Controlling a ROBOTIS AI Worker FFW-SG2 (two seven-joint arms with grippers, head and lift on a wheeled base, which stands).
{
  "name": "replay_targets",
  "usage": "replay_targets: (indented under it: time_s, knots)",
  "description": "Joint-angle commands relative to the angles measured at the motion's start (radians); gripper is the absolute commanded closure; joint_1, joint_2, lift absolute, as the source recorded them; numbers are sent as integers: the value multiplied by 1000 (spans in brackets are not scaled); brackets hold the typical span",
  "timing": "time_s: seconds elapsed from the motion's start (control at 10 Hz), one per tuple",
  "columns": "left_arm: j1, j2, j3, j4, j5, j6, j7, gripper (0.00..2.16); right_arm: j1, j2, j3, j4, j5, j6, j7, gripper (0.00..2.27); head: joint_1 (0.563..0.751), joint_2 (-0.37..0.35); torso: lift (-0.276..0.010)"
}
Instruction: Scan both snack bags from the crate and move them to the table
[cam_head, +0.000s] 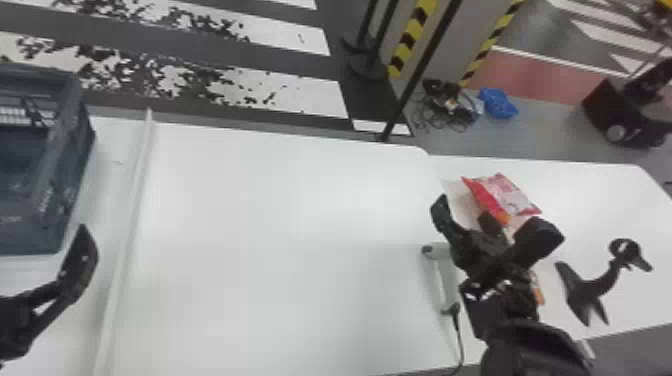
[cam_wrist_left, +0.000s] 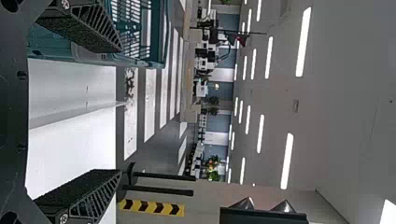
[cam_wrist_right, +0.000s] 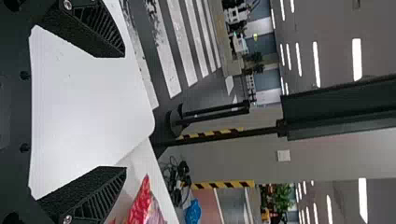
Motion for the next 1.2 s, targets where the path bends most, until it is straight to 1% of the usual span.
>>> replay_targets:
  time_s: [0.0, 0.1, 0.3, 0.5, 0.6, 0.7, 0.9, 1.1]
  knots:
    - [9, 0, 6, -16, 1, 2, 4, 73, 56, 36, 99, -111, 69, 3, -1, 66, 695, -320, -87]
    - [15, 0, 11, -24, 6, 2, 4, 73, 79, 46, 160, -152, 100, 3, -1, 66, 695, -290, -87]
    - [51, 0, 28, -71, 6, 2, 4, 73, 118, 85, 277, -215, 174, 0, -4, 66, 695, -158, -87]
    - [83, 0, 42, -110, 10, 2, 4, 73, 169, 86, 392, -247, 252, -31, -36, 66, 695, -52, -87]
    - [107, 0, 43, -133, 10, -1, 6, 73, 203, 89, 433, -269, 269, -49, -46, 66, 695, -26, -87]
    - [130, -2, 43, -157, 10, -1, 13, 73, 238, 92, 467, -287, 303, -83, -63, 66, 695, 17, -87]
    - [179, -3, 43, -190, 9, -4, 32, 73, 313, 92, 492, -306, 315, -144, -64, 66, 695, 74, -87]
    - [235, -5, 42, -200, 10, -38, 32, 73, 375, 92, 478, -306, 313, -215, -66, 66, 695, 90, -87]
